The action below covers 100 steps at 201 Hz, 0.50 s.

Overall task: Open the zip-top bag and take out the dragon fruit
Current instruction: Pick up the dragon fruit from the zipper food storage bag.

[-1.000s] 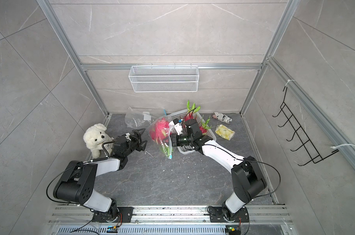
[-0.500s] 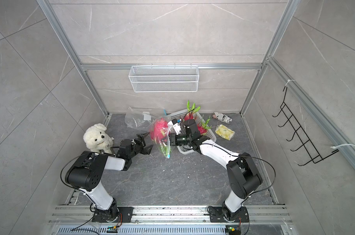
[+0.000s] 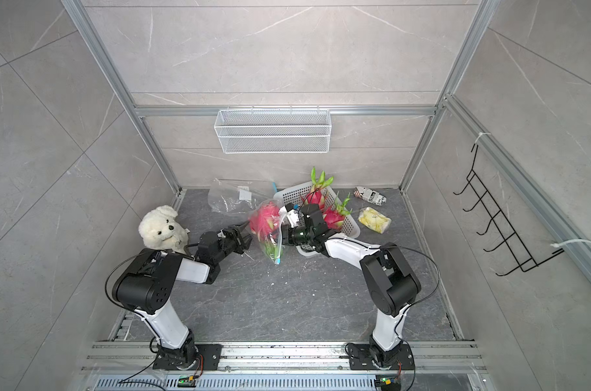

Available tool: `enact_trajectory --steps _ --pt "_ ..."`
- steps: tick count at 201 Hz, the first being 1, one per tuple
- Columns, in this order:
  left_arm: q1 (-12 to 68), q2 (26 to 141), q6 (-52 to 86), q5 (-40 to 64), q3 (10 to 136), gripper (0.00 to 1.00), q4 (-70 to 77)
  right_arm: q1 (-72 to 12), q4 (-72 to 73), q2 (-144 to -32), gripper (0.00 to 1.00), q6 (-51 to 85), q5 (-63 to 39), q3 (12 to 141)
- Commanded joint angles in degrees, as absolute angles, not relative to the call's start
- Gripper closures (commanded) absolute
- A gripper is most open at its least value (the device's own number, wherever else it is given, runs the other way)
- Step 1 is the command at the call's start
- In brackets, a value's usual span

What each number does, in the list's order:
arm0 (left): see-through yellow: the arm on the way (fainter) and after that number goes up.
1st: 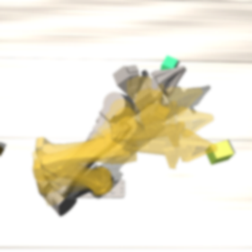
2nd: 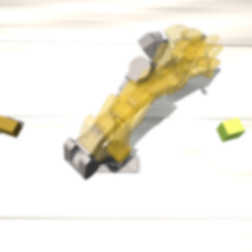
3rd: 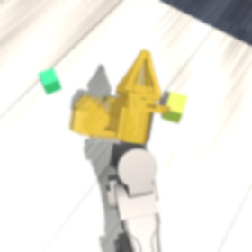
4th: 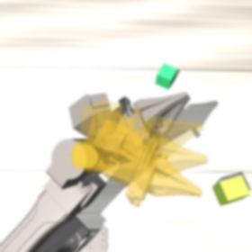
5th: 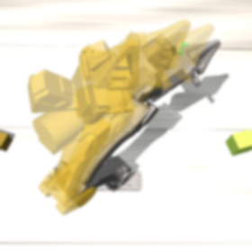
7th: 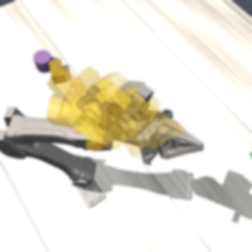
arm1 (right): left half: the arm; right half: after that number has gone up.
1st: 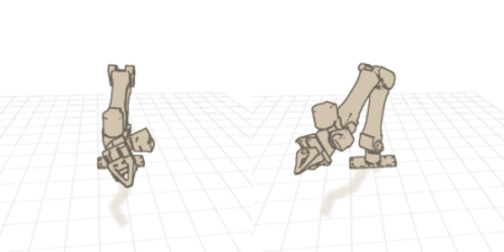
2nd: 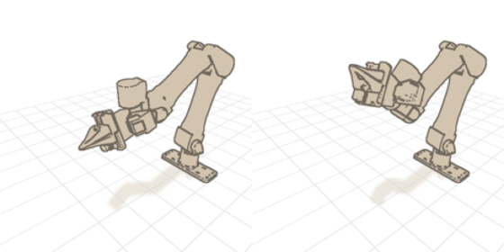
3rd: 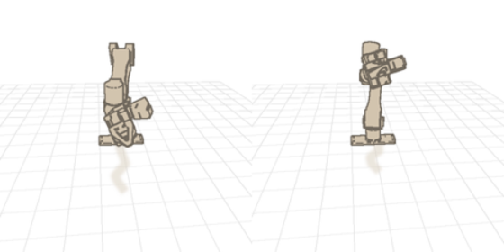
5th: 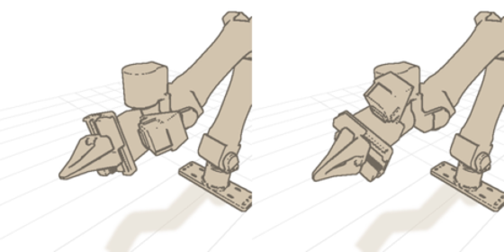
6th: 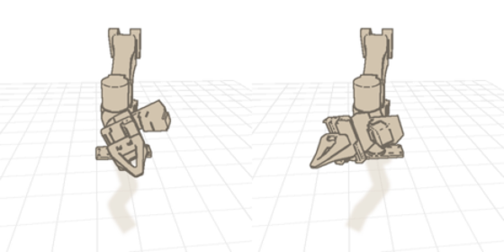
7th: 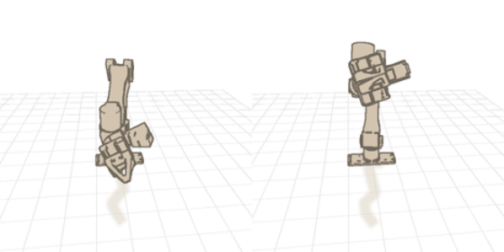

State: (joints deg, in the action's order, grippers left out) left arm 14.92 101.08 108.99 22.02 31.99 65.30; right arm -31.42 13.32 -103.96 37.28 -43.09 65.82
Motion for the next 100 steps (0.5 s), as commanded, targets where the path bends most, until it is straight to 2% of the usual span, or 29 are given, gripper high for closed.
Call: enact_trajectory --steps 1,4,13,27,100 --pt "16.07 99.73 109.57 24.3 31.0 0.61 69.11 -31.64 13.19 -103.87 0.9 34.39 -40.39 67.21" --pt "16.08 99.63 109.42 24.18 30.85 0.64 68.96 -31.64 13.12 -103.86 0.9 34.41 -40.42 67.23" --pt "16.09 99.25 109.16 23.77 30.23 0.85 68.54 -31.68 12.95 -103.97 0.9 34.38 -40.17 67.51" --pt "16.11 99.08 109.02 23.6 29.85 1.0 68.55 -31.64 12.09 -104.05 0.9 34.2 -39.56 67.81" --pt "14.21 102.45 107.95 22.31 30.38 1.0 68.97 -31.69 4.07 -101.26 0.89 33.91 -39.36 68.58"
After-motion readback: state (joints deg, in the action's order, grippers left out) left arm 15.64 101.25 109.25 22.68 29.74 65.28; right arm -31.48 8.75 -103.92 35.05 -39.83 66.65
